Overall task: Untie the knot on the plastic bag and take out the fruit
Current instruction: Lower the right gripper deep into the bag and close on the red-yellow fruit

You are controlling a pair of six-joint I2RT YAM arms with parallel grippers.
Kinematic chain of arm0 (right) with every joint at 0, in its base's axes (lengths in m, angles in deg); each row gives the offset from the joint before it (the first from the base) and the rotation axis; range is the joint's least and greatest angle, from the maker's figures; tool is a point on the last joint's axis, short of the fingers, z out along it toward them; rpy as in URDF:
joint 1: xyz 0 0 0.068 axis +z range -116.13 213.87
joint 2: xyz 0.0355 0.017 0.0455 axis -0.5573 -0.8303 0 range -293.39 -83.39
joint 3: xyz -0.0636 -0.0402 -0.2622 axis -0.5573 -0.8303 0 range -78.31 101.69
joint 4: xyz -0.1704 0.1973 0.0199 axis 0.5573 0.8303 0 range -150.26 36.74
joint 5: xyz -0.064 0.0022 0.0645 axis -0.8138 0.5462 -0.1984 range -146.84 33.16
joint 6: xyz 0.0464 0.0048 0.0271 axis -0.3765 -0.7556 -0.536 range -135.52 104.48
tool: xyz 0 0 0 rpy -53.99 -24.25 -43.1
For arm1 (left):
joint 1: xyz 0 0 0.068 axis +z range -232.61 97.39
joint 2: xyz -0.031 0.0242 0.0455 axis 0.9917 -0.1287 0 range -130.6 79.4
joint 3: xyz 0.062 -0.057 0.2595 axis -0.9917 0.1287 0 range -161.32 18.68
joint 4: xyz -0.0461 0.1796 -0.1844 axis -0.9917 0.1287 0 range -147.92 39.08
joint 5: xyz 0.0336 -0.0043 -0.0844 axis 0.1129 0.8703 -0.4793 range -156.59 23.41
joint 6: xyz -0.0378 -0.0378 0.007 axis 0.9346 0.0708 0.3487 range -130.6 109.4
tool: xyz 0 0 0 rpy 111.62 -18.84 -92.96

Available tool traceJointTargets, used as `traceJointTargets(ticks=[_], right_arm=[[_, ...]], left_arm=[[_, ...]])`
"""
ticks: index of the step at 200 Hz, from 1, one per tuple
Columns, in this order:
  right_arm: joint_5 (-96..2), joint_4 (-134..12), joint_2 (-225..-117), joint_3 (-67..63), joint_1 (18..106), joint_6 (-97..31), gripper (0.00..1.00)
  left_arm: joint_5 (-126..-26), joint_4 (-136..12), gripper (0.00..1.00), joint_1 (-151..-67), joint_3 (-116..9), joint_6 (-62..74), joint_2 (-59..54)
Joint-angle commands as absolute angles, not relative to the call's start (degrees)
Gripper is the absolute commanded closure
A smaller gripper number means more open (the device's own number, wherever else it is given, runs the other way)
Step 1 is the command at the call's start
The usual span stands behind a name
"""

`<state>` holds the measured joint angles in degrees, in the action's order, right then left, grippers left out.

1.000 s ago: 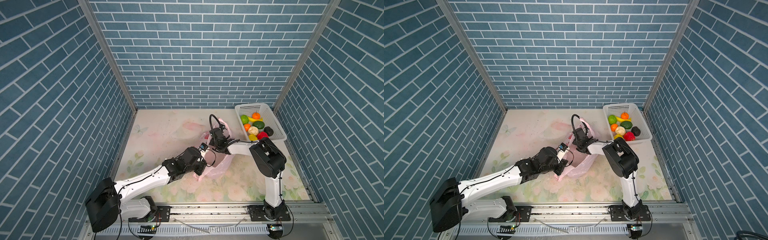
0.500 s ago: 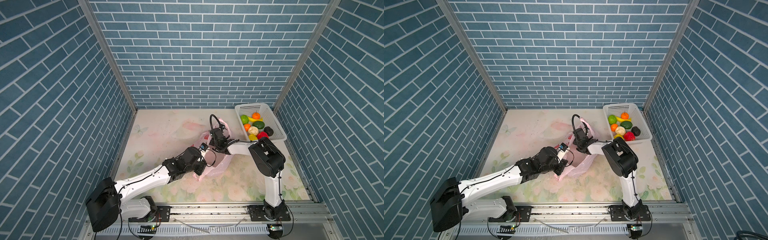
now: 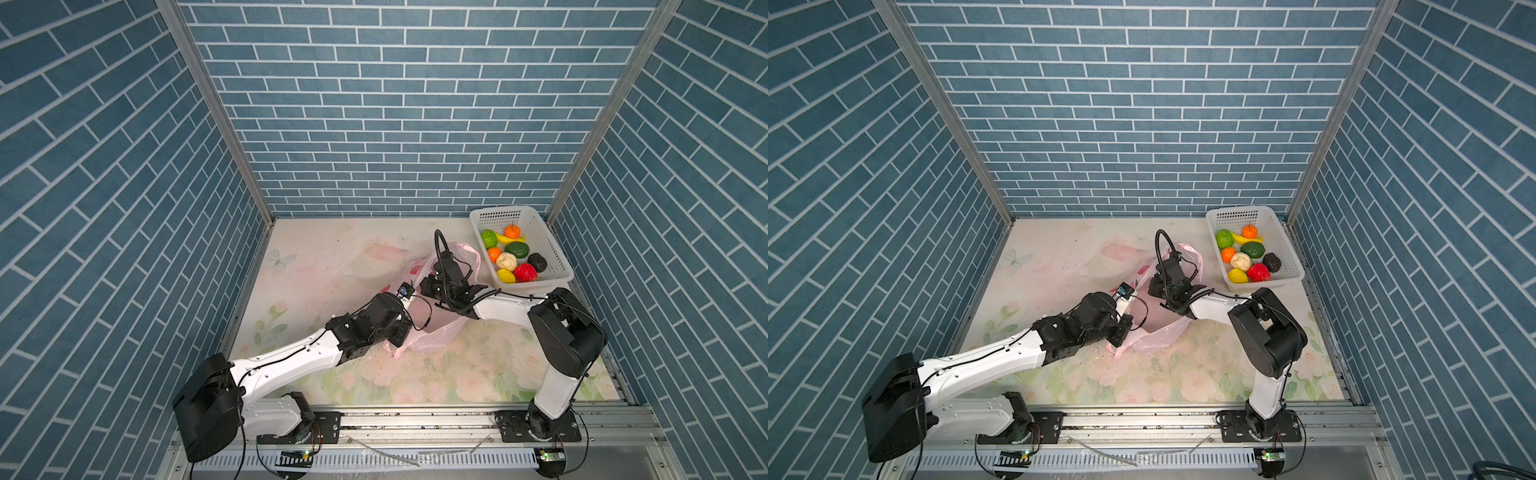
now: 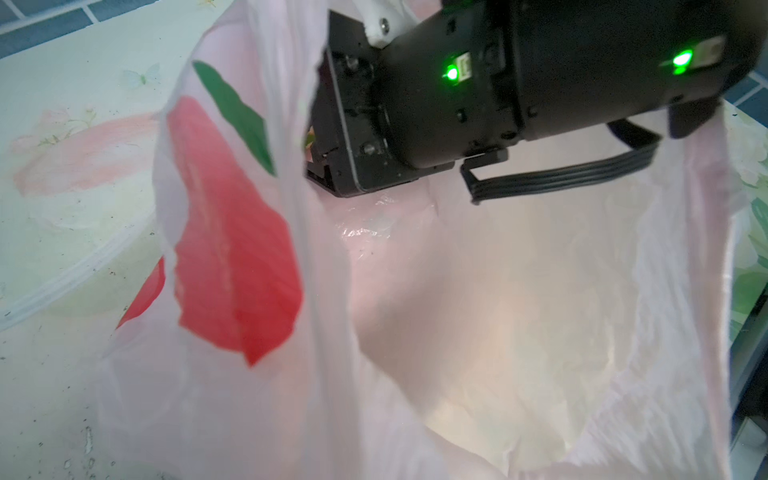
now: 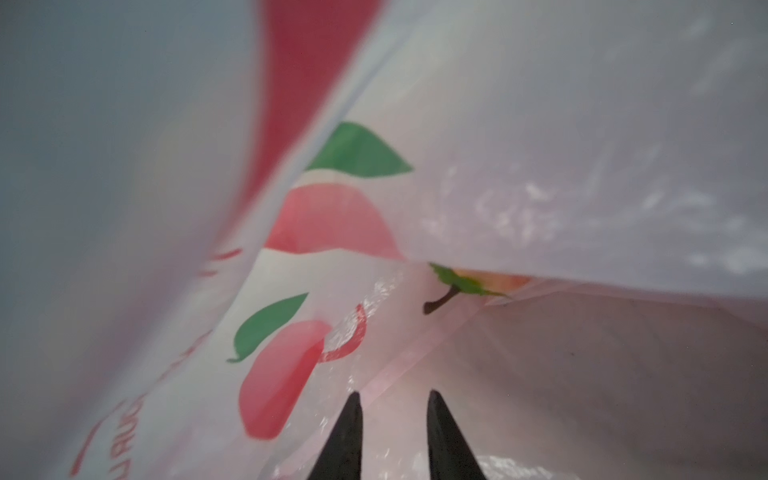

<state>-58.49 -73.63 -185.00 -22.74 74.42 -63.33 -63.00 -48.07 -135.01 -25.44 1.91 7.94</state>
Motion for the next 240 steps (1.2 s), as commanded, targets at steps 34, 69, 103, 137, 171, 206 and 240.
traceJointTargets(ticks=[34, 69, 103, 137, 171, 206, 240], right_arm=[[-58.42, -71.90, -179.90, -26.45, 73.95, -66.18, 0.64], [-66.49, -68.54, -181.71, -22.13, 73.34, -70.18, 0.36], [-73.00, -65.50, -185.57, -16.77, 72.91, -71.99, 0.32], [-74.36, -66.11, -190.27, -14.25, 71.89, -73.60, 0.32], [-74.94, -66.36, -194.13, -11.62, 71.50, -73.85, 0.33], [-76.52, -66.29, -197.80, -8.84, 71.14, -73.03, 0.30], [-77.59, -66.11, -201.21, -5.71, 70.62, -71.99, 0.23]], left_arm=[[-63.82, -46.64, 1.00, -135.06, -27.45, 1.55, 7.28], [-66.54, -45.51, 1.00, -136.02, -28.91, 1.83, 6.27], [-67.93, -42.47, 1.00, -136.85, -31.72, 1.09, 4.51], [-68.43, -41.58, 1.00, -136.91, -32.12, 1.34, 5.00], [-69.82, -41.04, 1.00, -136.92, -32.47, 0.94, 5.05], [-71.70, -40.96, 1.00, -136.92, -32.74, 0.41, 4.60], [-73.11, -40.26, 1.00, -136.92, -33.09, -0.16, 4.47]])
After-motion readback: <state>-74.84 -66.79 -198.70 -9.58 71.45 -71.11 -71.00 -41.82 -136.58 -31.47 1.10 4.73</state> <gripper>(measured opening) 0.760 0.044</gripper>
